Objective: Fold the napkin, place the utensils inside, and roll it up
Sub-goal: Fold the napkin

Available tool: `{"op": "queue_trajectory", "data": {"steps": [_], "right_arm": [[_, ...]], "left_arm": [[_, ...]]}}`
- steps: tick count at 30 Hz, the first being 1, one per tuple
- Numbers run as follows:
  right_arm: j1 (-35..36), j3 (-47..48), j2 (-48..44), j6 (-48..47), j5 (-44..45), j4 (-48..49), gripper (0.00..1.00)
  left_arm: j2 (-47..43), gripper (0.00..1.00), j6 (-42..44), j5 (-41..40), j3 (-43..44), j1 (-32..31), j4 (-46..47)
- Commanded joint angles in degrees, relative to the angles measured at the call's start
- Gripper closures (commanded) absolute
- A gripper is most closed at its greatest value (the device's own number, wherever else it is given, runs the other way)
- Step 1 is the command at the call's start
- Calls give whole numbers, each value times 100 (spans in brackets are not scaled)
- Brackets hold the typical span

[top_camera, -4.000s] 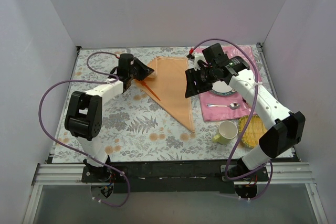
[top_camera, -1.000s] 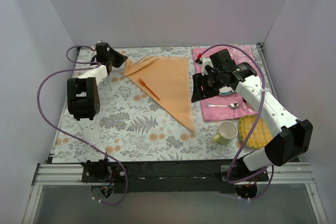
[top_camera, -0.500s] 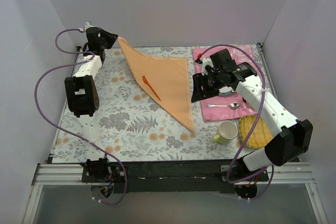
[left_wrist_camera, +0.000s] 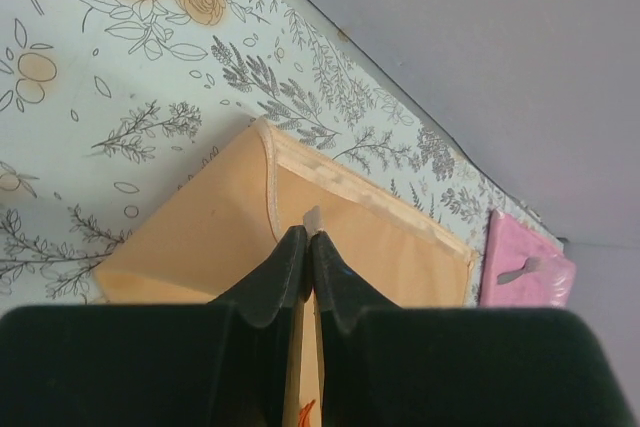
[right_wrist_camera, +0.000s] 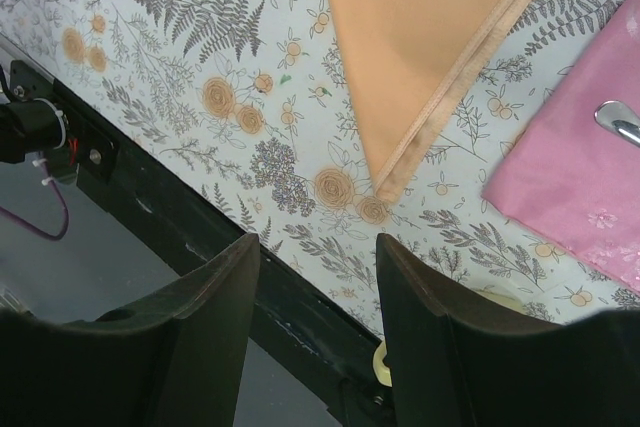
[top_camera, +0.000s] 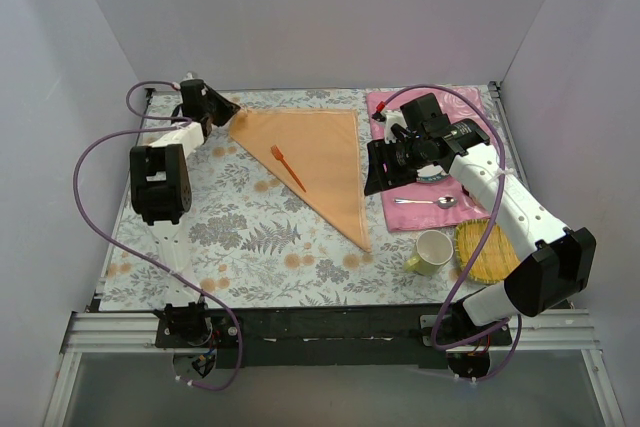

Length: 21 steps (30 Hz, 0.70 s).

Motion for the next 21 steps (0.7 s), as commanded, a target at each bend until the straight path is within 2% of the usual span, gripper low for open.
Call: {"op": "queue_trajectory", "data": {"steps": [1,7,12,21], "right_arm": [[-39,-107,-102,50,-151,137,42],[-39,-98,-76,68,-203,216,42],[-48,-309,29,164,-265,506,42],[-48,-115,496,401,-704,963,42]], "left_arm": [[-1166,97,508,-89,-252,-504,-1],[-1658,97,421,-337,-999,-1085,113],[-2010,97,-35,-477,-1552,-1287,166],[-2388,97,-362,-460,-2212,-1735,210]]}}
